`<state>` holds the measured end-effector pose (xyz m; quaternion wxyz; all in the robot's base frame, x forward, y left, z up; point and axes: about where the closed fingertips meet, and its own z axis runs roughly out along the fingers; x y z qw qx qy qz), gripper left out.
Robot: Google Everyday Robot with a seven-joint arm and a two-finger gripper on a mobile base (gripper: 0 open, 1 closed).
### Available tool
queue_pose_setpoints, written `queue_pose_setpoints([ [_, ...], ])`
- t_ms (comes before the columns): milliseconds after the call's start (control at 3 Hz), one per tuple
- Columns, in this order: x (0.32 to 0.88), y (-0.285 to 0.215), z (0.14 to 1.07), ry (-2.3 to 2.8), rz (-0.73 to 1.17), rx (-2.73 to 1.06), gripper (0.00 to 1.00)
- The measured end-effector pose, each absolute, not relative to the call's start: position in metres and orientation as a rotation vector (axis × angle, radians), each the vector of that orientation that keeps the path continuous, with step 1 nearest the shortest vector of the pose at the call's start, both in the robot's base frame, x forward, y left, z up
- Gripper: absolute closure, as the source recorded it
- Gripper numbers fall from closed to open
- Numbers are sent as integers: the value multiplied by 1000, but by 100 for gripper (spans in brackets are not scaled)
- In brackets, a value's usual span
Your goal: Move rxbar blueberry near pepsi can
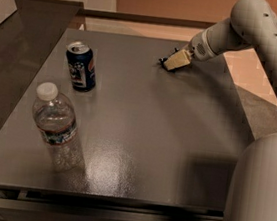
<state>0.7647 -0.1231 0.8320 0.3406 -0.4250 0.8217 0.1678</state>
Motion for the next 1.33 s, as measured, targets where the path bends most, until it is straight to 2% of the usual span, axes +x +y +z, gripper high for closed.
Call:
queue_pose_setpoints([
  [1333,654,-17,862,1898,711,-1388,100],
])
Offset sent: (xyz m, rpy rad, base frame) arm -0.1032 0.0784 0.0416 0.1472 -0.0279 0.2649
